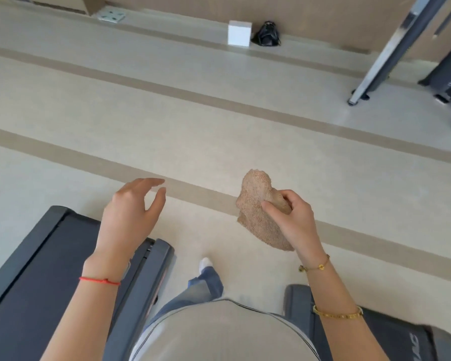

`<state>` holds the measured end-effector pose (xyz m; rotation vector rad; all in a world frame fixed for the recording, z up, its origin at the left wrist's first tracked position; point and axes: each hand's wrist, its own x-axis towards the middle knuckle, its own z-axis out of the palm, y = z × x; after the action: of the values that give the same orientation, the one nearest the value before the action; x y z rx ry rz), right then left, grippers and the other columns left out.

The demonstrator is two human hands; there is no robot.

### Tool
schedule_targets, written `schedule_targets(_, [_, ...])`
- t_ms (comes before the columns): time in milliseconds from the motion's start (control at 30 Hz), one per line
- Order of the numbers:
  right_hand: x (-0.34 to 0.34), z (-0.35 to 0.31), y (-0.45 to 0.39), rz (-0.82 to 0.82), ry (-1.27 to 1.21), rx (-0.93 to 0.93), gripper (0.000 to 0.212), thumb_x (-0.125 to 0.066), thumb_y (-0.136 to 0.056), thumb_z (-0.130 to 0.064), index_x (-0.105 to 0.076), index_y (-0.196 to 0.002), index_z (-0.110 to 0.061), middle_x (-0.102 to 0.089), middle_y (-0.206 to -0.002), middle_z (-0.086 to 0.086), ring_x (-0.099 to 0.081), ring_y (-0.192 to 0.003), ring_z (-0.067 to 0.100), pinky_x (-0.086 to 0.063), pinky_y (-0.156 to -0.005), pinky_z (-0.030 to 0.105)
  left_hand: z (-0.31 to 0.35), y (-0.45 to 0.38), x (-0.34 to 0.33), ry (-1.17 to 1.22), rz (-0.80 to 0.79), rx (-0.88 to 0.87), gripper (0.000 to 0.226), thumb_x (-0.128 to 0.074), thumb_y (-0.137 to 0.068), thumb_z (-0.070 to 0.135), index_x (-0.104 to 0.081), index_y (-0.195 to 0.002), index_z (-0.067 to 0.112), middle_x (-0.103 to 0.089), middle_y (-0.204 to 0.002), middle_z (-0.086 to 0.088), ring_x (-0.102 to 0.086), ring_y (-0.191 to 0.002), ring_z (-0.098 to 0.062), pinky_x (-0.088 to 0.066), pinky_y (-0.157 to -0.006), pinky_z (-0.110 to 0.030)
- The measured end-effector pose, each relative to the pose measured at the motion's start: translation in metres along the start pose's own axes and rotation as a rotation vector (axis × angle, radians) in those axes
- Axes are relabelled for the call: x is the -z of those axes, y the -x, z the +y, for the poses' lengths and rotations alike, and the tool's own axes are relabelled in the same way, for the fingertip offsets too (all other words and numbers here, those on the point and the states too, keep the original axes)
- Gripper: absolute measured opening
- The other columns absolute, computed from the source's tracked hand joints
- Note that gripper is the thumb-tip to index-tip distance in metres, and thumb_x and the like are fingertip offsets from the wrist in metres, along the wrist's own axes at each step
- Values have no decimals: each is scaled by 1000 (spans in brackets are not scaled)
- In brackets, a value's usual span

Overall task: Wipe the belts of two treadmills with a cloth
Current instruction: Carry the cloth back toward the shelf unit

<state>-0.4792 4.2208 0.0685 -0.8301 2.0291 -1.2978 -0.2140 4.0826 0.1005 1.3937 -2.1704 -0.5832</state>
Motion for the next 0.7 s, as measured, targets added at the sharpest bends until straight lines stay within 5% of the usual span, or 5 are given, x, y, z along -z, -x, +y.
schedule_targets(233, [-88, -73, -136, -111, -31, 92, 18, -77, -82, -27, -67, -96, -19, -71, -90, -7, -66, -86, 6, -49, -74, 21, -54, -136, 38, -54, 123, 4, 25, -59, -98, 24, -70, -119, 16, -69, -120, -3, -46, -59, -13, -54, -76, -42])
schedule_targets(433, [-142, -97, -226, -206, -15, 79, 17, -76, -83, -28, -68, -96, -21, -71, -89, -10, -67, -85, 5, -52, -76, 26, -87, -212, 36, -74, 125, 138, 28, -58, -98, 28, -69, -121, 17, -69, -121, -5, -61, -79, -32, -54, -79, -42])
schedule_targets(700, [-222, -119, -388, -313, -38, 61, 19, -78, -82, -28, -68, -97, -21, -72, -92, -8, -68, -87, 6, -51, -75, 26, -128, -356, 7, -57, 171, 214, 27, -59, -98, 26, -69, -121, 16, -69, -120, -2, -53, -70, -22, -56, -79, -46])
